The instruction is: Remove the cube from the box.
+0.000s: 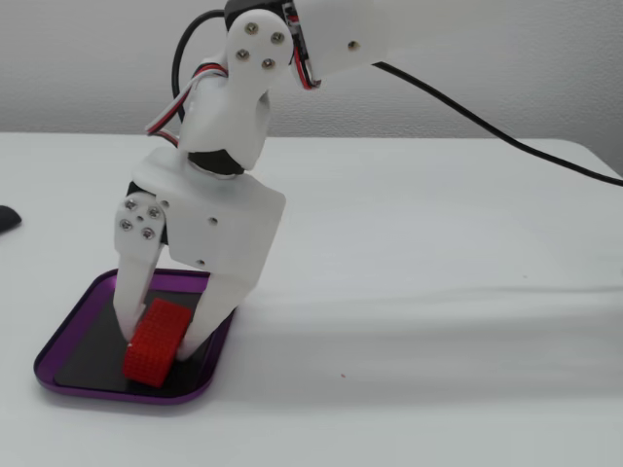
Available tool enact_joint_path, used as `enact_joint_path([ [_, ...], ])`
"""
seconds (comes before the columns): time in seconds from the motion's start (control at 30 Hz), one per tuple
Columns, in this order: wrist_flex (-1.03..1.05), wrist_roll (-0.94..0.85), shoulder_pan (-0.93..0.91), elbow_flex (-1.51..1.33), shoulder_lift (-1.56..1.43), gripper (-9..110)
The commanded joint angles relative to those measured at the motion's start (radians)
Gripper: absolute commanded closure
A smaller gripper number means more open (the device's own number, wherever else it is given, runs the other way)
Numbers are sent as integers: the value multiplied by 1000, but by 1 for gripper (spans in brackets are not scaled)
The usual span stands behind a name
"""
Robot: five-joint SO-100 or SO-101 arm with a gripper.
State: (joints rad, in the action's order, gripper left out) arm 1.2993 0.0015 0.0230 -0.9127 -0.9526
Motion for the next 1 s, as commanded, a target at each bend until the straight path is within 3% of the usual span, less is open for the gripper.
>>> enact_joint_path([
  [0.0, 29, -3, 3, 87, -95, 102],
  [0.5, 83, -6, 2, 101, -554, 102],
  [0.73, 71, -6, 3, -178, -759, 102],
  [0.97, -83, -49, 3, -626, -960, 102],
])
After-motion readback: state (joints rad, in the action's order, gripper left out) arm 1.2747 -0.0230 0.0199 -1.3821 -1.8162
